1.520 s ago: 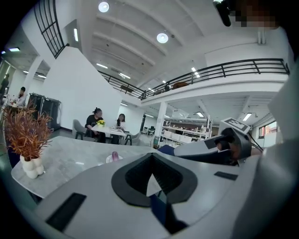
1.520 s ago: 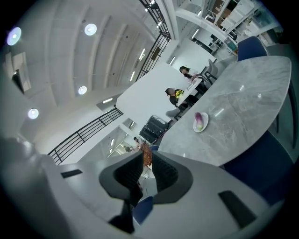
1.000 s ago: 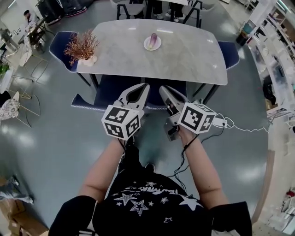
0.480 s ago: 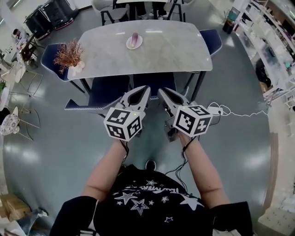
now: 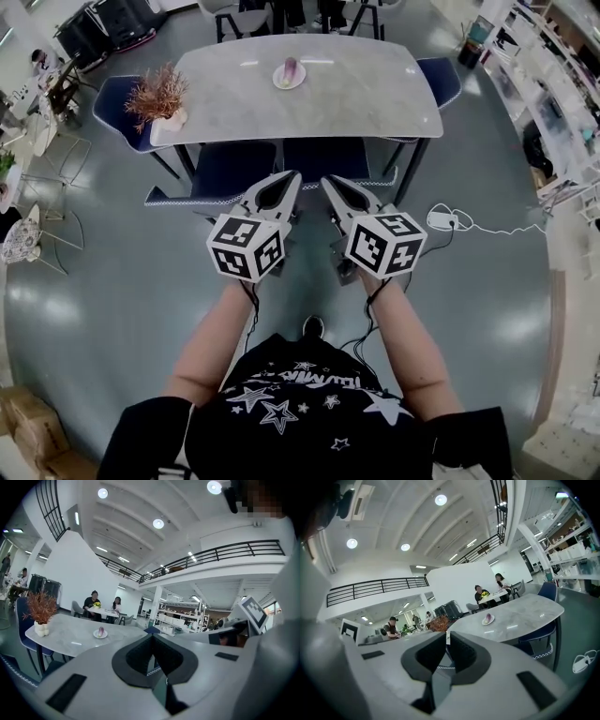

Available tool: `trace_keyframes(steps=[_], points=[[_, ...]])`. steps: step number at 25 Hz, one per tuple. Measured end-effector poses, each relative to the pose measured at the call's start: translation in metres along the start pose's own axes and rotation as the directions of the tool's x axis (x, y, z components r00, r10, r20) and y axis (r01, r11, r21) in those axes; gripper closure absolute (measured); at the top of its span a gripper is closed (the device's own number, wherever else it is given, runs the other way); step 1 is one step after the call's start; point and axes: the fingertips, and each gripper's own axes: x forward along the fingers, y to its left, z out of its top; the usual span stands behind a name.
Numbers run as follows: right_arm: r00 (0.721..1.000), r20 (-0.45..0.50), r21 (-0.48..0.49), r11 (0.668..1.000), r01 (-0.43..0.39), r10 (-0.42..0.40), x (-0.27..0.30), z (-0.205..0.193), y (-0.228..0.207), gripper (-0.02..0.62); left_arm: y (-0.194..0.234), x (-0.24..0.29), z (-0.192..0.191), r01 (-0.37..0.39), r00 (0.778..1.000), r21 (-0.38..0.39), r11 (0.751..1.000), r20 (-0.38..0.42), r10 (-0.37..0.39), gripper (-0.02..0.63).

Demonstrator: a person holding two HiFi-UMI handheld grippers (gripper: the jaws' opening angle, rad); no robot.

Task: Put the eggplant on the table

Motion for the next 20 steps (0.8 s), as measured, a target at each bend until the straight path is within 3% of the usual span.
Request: trace_keyframes(steps=[20], points=[[0.994, 0.002, -0.081, 0.991, 0.111, -0.111, -0.018, -0.028, 0.093, 0.589, 0.005, -0.096, 0.002, 0.082, 0.997, -0.004, 0.997, 0.0, -0.082, 0.6]])
